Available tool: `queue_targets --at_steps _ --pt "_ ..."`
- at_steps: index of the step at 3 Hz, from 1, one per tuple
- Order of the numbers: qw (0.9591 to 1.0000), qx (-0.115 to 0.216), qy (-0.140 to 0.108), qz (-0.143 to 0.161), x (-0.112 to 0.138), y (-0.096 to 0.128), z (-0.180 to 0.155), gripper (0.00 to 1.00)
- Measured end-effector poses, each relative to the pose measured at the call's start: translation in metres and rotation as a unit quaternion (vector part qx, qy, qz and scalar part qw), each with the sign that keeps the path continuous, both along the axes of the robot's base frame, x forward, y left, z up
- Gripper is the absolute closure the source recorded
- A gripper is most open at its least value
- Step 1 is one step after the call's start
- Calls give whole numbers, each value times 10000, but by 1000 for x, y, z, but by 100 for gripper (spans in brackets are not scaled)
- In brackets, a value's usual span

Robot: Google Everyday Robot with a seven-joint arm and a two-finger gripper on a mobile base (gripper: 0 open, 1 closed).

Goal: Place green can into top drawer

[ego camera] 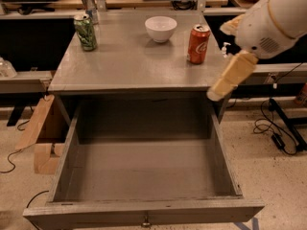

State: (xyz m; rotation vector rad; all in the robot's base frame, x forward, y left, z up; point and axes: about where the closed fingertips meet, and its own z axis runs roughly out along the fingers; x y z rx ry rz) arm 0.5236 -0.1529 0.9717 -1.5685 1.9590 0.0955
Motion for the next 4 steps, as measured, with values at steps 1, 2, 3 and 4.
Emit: queue_targets --at_steps 1,2,3,4 --pt "9952 832 -477 173 23 37 5 0" --pt "9815 1619 -962 350 42 70 9 0" --pt "9753 1820 -1190 400 48 82 20 0" --pt "9750 1833 -1186 423 51 84 19 0"
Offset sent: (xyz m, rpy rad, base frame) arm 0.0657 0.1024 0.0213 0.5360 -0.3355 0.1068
